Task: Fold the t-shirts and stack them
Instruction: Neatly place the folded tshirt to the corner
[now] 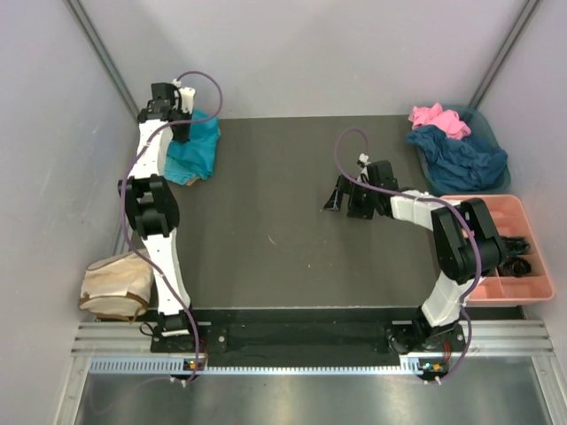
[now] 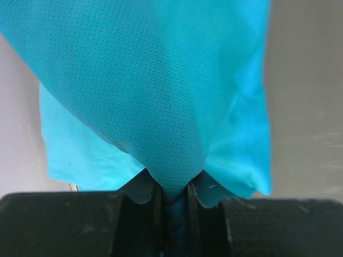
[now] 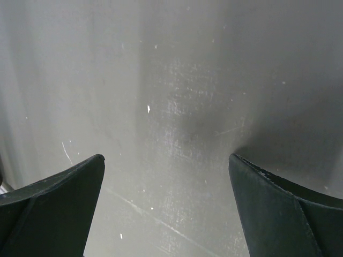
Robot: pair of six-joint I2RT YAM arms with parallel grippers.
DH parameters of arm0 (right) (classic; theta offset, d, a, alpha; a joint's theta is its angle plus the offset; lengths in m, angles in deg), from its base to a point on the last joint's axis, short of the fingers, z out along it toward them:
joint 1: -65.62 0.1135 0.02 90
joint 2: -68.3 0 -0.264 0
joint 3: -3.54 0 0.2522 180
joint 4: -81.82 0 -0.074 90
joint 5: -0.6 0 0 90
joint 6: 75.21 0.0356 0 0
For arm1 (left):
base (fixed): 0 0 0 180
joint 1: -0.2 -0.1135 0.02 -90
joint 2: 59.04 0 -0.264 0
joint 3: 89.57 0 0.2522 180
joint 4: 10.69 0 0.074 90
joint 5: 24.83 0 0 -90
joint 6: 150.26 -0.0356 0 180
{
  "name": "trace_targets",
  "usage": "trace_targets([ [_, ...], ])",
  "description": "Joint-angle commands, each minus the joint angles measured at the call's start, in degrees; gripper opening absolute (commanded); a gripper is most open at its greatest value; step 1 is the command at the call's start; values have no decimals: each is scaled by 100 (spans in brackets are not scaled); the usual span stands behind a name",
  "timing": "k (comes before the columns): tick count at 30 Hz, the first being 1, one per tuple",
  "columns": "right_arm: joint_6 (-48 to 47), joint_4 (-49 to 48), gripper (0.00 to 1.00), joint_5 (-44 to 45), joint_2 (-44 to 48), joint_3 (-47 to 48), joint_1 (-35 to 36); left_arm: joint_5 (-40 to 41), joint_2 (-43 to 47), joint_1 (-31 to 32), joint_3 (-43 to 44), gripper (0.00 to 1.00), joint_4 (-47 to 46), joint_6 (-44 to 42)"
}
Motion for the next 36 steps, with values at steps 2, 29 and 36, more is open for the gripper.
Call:
trace_targets([
  [2,11,-143,99,-85,-179,184,33,2,17,-261,202,0,-94,-184],
  [29,11,-37,99,-155,-355,193,121,1583,-291,-525,-105,86,-1026,-404],
  [36,19,-99,99,-146,-452,210,165,2331,-151,-525,-246,99,-1412,-175],
])
